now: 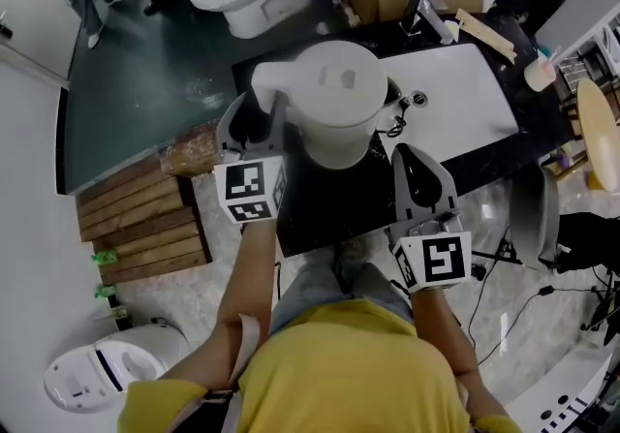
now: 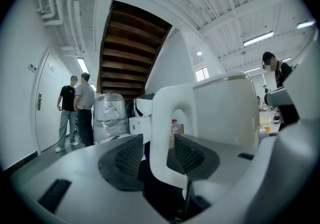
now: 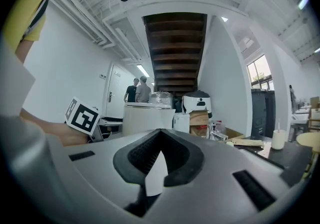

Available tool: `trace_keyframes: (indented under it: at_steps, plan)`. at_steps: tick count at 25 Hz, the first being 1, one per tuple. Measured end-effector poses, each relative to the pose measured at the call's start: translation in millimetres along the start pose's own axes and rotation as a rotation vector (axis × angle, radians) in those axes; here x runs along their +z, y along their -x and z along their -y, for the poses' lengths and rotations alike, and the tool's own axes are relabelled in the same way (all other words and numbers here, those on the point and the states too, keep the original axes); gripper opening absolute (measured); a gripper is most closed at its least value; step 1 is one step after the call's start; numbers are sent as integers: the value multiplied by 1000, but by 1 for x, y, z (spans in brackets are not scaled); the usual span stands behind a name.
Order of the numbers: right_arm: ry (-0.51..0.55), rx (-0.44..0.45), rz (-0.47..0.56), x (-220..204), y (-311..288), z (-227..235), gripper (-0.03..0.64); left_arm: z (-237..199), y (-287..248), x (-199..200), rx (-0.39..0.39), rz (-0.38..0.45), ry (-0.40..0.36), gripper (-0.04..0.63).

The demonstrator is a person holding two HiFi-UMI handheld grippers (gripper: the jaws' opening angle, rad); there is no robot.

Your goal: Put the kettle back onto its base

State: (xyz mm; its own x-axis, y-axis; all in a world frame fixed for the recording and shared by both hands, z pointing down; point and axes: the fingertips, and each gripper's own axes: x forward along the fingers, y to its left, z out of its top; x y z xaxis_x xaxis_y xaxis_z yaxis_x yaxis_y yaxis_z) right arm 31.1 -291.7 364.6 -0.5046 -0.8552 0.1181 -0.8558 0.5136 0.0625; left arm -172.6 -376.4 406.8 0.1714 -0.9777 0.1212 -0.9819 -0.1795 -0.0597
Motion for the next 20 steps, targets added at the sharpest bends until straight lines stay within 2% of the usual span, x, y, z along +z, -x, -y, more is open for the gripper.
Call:
trace_keyframes:
  at_steps: [6, 7, 9, 16, 20]
  plan:
    - [-8, 29, 34, 10, 7, -15, 15, 10, 34, 18, -16, 30, 21, 183]
    - [-9, 36, 43, 12, 8, -17, 15, 13, 41, 23, -22, 40, 27, 169]
    - [-5, 48, 55, 19, 10, -22, 15, 21, 53, 32, -41, 57, 52, 91]
    - [14, 68, 91, 37, 17, -32, 15, 60, 86, 54, -124, 77, 103, 11]
    - [22, 77, 100, 45, 22, -36, 15, 74, 103, 64, -160, 75, 130, 8]
